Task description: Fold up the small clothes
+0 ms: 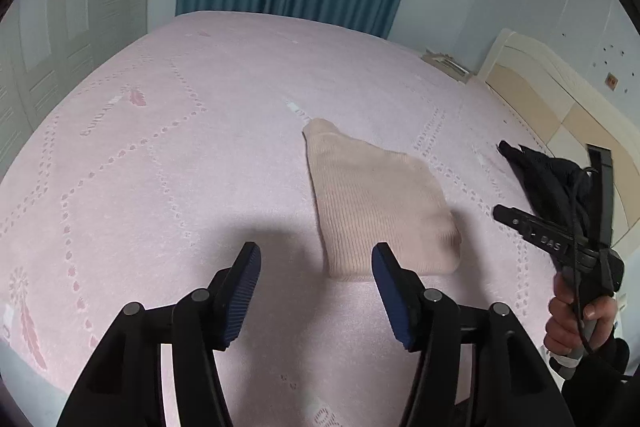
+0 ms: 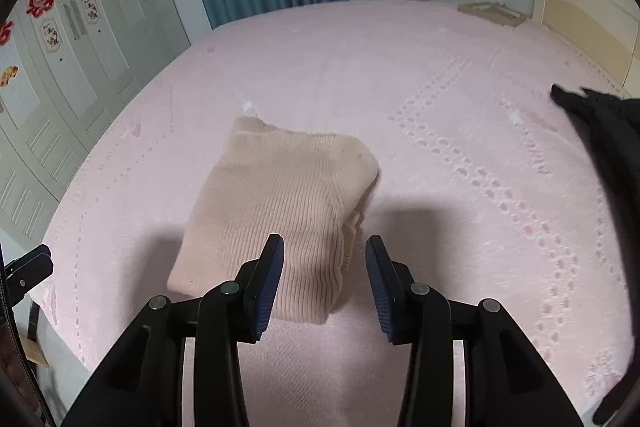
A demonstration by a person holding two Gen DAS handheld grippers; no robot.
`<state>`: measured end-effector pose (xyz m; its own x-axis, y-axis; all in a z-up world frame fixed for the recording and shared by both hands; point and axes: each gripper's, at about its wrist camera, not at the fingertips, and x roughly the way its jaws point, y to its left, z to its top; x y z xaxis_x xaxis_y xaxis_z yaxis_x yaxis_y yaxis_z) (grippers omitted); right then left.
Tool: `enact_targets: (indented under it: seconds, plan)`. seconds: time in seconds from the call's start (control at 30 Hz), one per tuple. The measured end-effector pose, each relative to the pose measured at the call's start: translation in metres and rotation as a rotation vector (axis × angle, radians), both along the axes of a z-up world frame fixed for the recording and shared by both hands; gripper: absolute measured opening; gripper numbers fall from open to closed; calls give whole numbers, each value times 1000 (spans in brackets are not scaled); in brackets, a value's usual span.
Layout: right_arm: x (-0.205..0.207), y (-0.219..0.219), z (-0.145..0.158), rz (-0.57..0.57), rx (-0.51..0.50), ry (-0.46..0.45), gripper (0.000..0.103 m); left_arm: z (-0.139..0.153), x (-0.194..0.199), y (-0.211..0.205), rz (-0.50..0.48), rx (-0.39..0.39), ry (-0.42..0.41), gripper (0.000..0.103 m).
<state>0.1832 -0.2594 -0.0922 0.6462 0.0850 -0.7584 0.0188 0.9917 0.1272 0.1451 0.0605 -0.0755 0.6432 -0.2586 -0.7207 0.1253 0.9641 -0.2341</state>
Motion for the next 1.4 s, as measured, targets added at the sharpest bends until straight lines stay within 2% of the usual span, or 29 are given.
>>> enact_targets:
  seconds: [0.17,0.3,0.37,0.67,0.8,1.03,1.17,1.27,1.4]
  plan:
    - [-21,-1,21,-9,11,-11,50,17,-14,7,21,-23,-7,56]
    - [-32,2,30,-13,-5,-15,55,30,-22,7,21,22,-46,57]
    - [-33,4,31,-9,-11,-8,57,32,-23,7,34,31,-59,57]
    - [-26,14,24,5,-94,-8,58,26,-2,-11,18,38,-75,57]
    - [-17,14,17,3,-88,-6,73,20,15,-22,14,54,-73,57]
    - [8,3,-4,-26,-91,-3,88,1,50,-34,1,64,-49,57]
    - [21,-13,-29,-34,-75,14,89,-24,73,-24,-1,12,3,57]
    - [31,-27,-48,-38,-14,33,88,-47,86,-16,-7,-37,39,57]
    - [52,-34,-71,-25,88,50,72,-74,99,-13,-5,-49,66,56]
